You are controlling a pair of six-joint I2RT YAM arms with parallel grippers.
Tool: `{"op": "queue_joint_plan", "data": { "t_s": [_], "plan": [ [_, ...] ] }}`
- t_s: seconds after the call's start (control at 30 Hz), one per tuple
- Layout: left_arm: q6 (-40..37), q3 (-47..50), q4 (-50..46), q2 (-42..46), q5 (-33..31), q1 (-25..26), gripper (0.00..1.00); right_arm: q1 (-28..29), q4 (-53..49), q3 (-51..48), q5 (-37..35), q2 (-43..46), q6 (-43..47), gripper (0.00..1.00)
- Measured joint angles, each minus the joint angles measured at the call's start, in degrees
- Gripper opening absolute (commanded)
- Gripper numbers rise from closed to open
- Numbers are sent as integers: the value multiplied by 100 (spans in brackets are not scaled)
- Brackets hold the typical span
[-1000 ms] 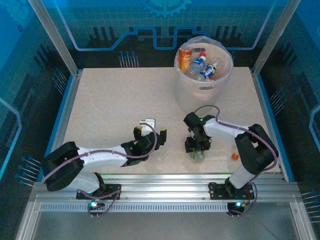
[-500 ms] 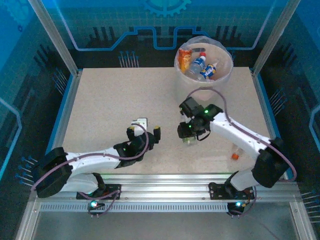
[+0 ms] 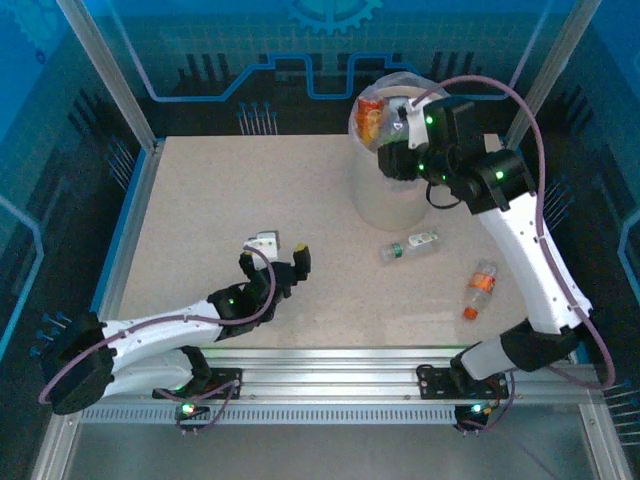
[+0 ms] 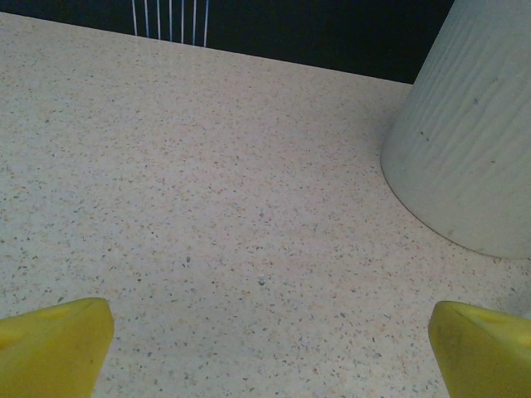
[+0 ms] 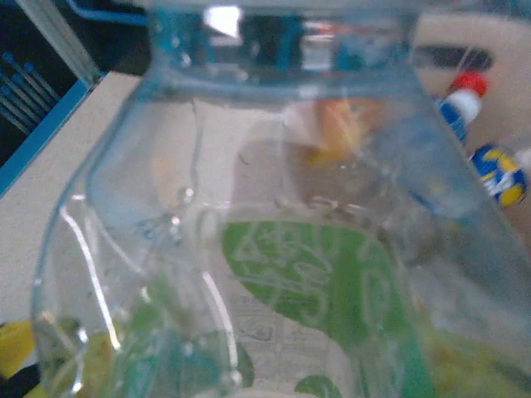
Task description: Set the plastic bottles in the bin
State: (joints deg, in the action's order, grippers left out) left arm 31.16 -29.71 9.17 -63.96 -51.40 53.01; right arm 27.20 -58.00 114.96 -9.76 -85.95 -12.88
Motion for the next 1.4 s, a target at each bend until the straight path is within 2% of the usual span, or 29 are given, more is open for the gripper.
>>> {"op": "queue_joint_plan", "data": {
  "t_s": [0.17,0.4,0.53,0.73,1.0,1.4],
  "plan": [
    [-4,0,-76,61,2,0,99,-415,94,1366,-374,-1084,533,39],
    [-4,0,-205,146,11,0,99,-516,120,2527,-1587,-2404,1453,40],
    [-4,0,-251,168,20,0,99,-514,227,2544,-2225,-2780,1932,40],
    [-2,0,-273,173,24,0,99,-485,645,2024,-2868,-2785,2332,37],
    [0,4,-295,251,96,0,99,-535,1134,1335,-3211,-2776,2457,36],
    [7,188,-396,662,129,0,99,-1025,1733,1300,-3486,-2811,2756,43]
  ]
}}
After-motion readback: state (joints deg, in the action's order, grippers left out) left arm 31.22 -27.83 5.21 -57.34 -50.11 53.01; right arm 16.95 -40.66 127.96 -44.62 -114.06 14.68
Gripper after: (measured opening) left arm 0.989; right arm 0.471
